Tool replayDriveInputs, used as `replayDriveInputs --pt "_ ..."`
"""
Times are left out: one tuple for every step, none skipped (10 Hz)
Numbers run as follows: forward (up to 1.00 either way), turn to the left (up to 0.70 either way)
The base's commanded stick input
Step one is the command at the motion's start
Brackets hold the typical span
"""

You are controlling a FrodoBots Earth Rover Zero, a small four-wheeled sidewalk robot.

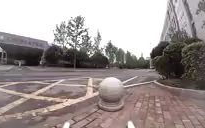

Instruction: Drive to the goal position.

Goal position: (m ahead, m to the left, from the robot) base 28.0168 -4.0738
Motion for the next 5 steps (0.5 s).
replayDriveInputs --pt "0.00 -0.45" --pt "0.00 -0.45" --pt "0.00 -0.45" --pt "0.00 -0.45" --pt "0.00 -0.45"
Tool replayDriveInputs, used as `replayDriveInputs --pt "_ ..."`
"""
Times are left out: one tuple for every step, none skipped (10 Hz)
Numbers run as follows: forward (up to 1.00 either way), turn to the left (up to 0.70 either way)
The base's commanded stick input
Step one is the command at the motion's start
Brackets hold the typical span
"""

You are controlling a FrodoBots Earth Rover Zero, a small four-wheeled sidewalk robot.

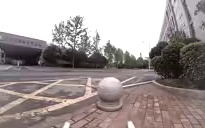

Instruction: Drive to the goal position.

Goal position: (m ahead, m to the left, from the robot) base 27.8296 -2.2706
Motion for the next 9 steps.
replayDriveInputs --pt "0.00 -0.45" --pt "0.00 -0.45" --pt "0.00 -0.45" --pt "0.00 -0.45" --pt "0.00 -0.45" --pt "0.00 -0.45" --pt "0.00 -0.45" --pt "0.00 -0.45" --pt "0.00 -0.45"
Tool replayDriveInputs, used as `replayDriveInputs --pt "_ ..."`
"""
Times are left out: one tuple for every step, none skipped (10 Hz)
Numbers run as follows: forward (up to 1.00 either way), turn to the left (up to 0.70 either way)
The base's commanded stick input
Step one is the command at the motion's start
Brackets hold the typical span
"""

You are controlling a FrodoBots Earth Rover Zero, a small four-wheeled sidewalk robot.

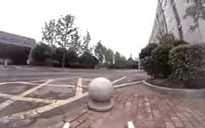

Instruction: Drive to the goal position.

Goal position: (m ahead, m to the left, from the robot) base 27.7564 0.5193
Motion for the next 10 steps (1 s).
replayDriveInputs --pt "0.00 -0.45" --pt "0.00 -0.45" --pt "0.00 -0.45" --pt "0.00 -0.45" --pt "0.00 -0.45" --pt "0.00 -0.45" --pt "0.00 -0.45" --pt "0.00 -0.45" --pt "0.00 -0.45" --pt "0.00 -0.45"
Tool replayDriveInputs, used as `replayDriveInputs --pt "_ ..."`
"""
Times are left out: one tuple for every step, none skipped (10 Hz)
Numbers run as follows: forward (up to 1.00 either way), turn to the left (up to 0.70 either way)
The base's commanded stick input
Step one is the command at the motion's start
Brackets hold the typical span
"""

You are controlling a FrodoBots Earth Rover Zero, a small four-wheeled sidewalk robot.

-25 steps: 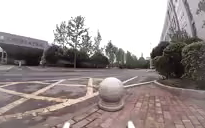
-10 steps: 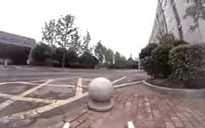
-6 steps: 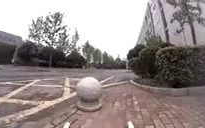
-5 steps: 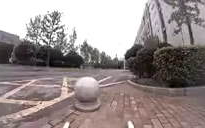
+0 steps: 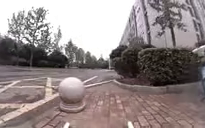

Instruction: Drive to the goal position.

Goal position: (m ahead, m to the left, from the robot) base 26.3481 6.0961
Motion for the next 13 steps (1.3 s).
replayDriveInputs --pt "0.00 -0.45" --pt "0.00 -0.45" --pt "0.41 0.00" --pt "0.45 0.00" --pt "0.45 0.00" --pt "0.45 0.00" --pt "0.45 0.00" --pt "0.45 0.00" --pt "0.45 0.00" --pt "0.45 0.00" --pt "0.45 0.00" --pt "0.45 0.00" --pt "0.45 0.00"
